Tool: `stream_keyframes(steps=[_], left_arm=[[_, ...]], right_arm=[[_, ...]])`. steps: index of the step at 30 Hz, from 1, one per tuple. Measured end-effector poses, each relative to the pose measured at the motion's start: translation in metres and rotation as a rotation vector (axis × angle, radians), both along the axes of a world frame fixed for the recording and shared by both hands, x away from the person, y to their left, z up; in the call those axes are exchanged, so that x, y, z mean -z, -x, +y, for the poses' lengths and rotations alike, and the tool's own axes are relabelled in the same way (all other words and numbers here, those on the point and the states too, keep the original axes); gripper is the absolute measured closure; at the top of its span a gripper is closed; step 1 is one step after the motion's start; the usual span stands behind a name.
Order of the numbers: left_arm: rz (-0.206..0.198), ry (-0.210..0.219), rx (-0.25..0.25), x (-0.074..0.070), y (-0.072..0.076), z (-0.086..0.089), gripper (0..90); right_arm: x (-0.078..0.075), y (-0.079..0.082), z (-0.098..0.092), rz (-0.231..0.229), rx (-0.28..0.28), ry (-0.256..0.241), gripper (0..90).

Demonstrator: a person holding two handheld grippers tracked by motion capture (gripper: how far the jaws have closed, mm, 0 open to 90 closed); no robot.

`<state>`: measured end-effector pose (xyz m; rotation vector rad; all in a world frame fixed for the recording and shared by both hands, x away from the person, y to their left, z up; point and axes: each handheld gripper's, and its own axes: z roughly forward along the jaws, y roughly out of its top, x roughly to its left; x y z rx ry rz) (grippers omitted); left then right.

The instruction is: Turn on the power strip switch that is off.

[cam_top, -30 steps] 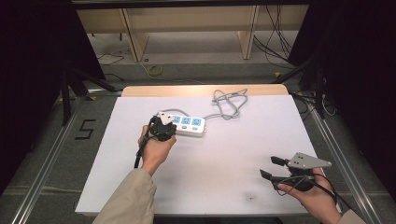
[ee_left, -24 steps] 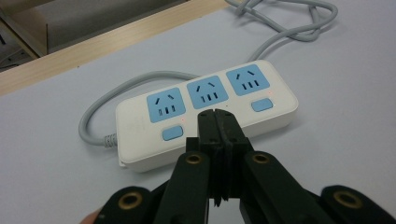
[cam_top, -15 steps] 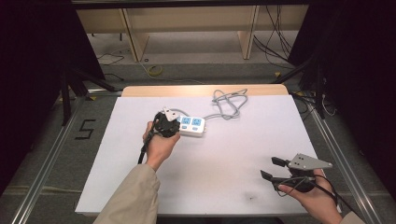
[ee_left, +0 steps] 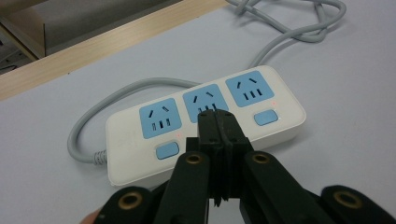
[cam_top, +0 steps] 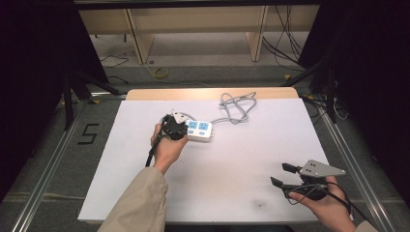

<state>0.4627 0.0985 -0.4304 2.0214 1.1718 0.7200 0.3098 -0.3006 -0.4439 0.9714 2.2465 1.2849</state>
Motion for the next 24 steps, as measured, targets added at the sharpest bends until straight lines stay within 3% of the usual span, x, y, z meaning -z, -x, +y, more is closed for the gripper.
stream_keyframes(steps=[24], left_arm=[[0.005, -0.007, -0.006, 0.004, -0.014, -0.004, 89.7]], right_arm=[[0.000, 0.000, 0.000, 0.004, 0.004, 0.000, 33.6]])
